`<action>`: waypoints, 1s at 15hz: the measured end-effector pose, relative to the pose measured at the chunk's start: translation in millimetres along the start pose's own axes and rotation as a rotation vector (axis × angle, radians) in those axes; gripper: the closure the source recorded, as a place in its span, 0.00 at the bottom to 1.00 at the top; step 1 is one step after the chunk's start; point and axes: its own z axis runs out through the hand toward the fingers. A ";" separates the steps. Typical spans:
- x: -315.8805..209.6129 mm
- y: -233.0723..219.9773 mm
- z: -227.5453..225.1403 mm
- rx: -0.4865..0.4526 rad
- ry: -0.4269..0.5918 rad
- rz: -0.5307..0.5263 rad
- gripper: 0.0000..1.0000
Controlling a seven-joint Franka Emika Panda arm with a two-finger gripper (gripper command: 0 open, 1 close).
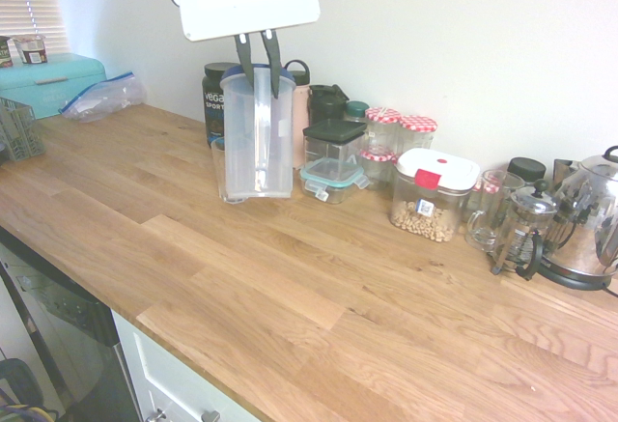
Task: Pour me some water
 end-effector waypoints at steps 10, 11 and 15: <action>-92.2 117.0 84.5 0.208 0.075 0.517 1.00; -92.1 117.4 94.9 0.218 0.105 0.565 1.00; -87.7 126.2 117.5 0.237 0.255 0.744 1.00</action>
